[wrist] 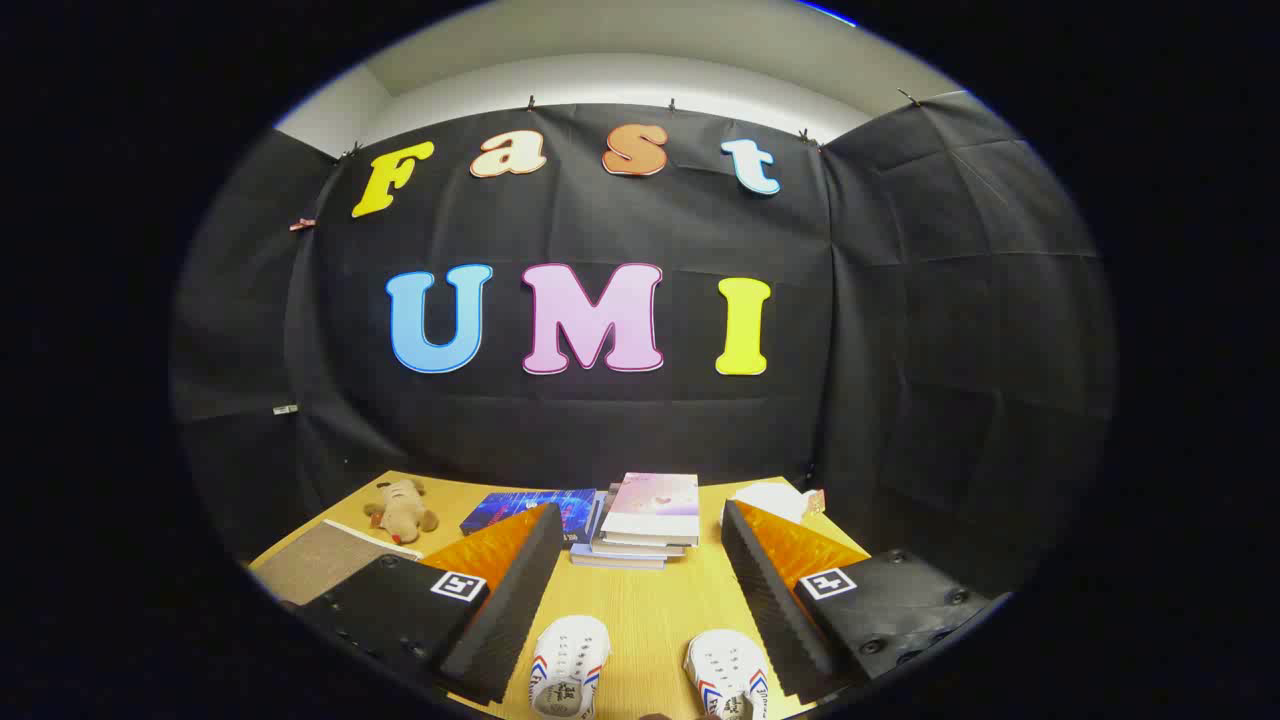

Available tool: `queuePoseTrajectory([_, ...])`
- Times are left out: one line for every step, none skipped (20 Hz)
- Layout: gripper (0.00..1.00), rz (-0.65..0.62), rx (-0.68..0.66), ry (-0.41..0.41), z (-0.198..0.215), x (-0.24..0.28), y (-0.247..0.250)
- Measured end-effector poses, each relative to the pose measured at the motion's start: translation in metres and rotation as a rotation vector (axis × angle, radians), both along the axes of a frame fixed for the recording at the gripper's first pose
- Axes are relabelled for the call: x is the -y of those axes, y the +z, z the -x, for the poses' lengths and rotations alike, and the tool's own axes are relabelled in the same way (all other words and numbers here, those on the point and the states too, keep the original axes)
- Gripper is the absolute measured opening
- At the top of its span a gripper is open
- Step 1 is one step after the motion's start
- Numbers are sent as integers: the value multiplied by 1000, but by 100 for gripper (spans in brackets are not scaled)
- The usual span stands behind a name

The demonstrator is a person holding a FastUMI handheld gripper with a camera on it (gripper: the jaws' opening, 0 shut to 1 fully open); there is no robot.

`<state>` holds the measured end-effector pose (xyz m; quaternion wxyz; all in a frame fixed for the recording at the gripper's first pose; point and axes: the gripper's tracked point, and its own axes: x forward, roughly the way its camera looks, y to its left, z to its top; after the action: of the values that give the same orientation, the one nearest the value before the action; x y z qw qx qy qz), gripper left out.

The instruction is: Open the storage box then place both shoes into the box .Put the left shoe in first, then the right shoe, with the right side of both shoes facing outward in a uniform manner.

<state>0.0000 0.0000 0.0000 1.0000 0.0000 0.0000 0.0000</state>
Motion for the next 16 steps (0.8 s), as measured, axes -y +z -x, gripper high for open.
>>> queuePoseTrajectory([97, 2, -4, 4, 0, -1, -1])
queuePoseTrajectory([97, 3, -8, 10, 1, -2, -3])
queuePoseTrajectory([97, 4, -11, 15, 1, -4, -4])
queuePoseTrajectory([98, 5, -13, 20, 2, -5, -4])
queuePoseTrajectory([97, 7, -17, 24, 1, -6, -5])
queuePoseTrajectory([97, 11, -24, 27, 1, -7, -6])
queuePoseTrajectory([97, 17, -32, 32, 0, -9, -8])
queuePoseTrajectory([97, 26, -45, 32, 0, -10, -11])
queuePoseTrajectory([97, 35, -54, 31, 1, -9, -13])
queuePoseTrajectory([97, 41, -52, 36, 1, -10, -13])
queuePoseTrajectory([98, 46, -51, 43, 1, -12, -13])
queuePoseTrajectory([97, 53, -49, 51, 1, -13, -14])
queuePoseTrajectory([97, 57, -52, 54, 1, -14, -16])
queuePoseTrajectory([98, 56, -60, 58, -1, -14, -18])
queuePoseTrajectory([98, 54, -66, 64, -1, -14, -20])
queuePoseTrajectory([98, 57, -69, 69, -3, -15, -20])
